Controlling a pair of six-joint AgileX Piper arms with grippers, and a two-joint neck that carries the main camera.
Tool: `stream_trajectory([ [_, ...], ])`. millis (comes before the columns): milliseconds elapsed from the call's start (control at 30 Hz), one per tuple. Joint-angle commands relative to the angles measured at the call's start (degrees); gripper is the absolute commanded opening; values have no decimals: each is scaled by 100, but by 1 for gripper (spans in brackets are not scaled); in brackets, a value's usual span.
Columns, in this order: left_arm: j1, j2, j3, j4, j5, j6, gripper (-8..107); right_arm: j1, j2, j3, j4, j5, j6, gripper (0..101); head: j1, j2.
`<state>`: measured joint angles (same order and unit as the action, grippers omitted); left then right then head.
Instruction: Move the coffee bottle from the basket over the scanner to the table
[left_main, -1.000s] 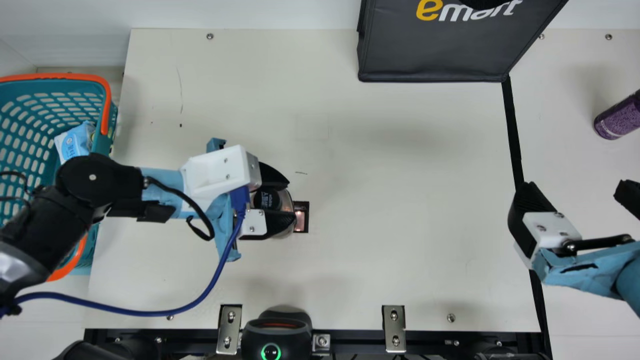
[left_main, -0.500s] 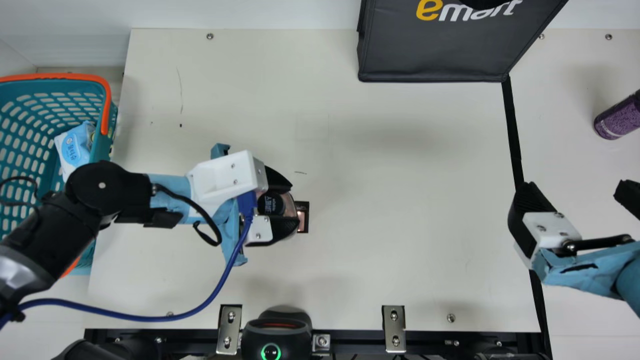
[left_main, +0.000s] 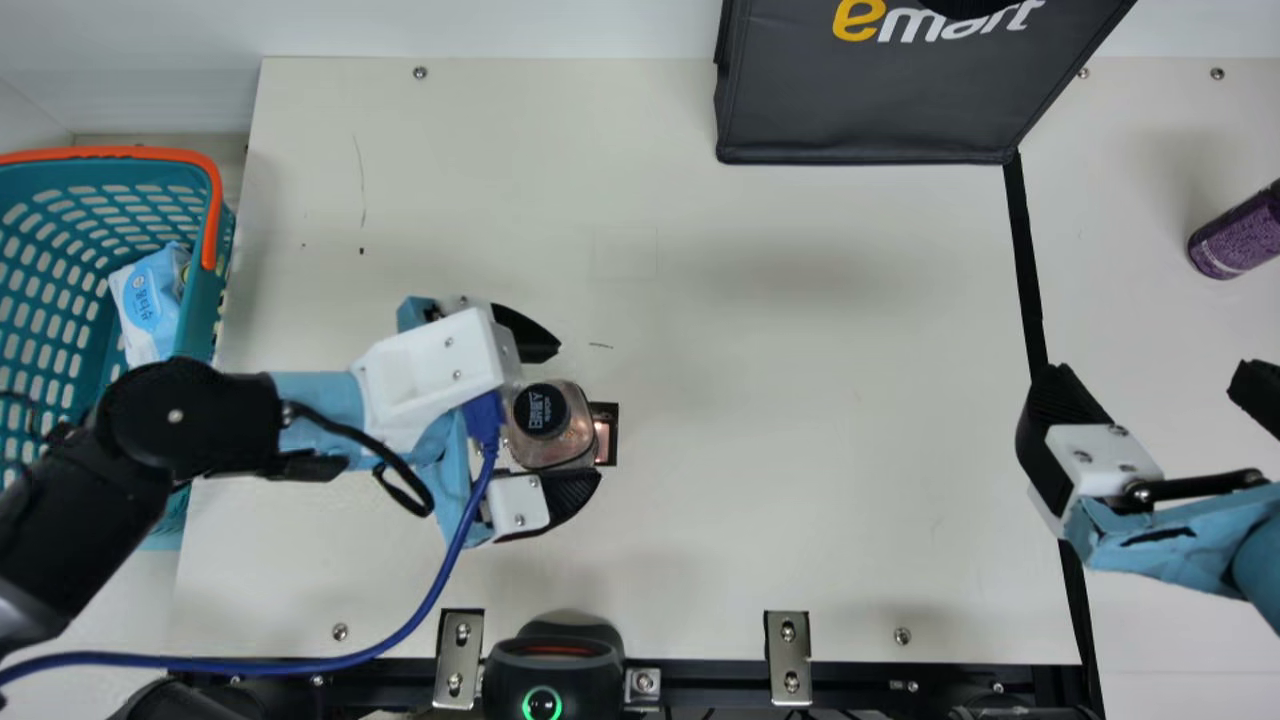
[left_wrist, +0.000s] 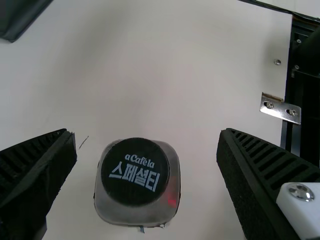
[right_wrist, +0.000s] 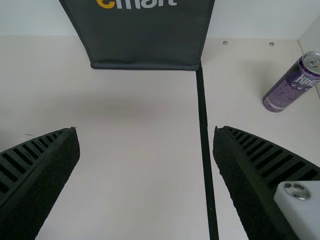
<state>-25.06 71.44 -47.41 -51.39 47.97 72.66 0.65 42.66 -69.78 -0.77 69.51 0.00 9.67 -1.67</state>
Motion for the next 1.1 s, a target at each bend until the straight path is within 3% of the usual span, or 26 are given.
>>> stream_trajectory([
  [0, -47, -252, 41, 257, -205, -639, 90, 0, 0, 0, 0, 0, 0, 95, -175, 9],
  [233, -248, -1027, 249, 1243, -842, -2422, 90, 0, 0, 0, 0, -6, 0, 95, -175, 9],
  [400, -185, -1411, 233, 2183, -935, -3930, 90, 0, 0, 0, 0, -6, 0, 95, -175, 9],
  [767, -290, -1841, -327, 4469, -206, -7330, 90, 0, 0, 0, 0, -6, 0, 95, -175, 9],
  [1067, -1546, -1682, -952, 6393, 617, -10339, 90, 0, 0, 0, 0, -6, 0, 95, -175, 9],
])
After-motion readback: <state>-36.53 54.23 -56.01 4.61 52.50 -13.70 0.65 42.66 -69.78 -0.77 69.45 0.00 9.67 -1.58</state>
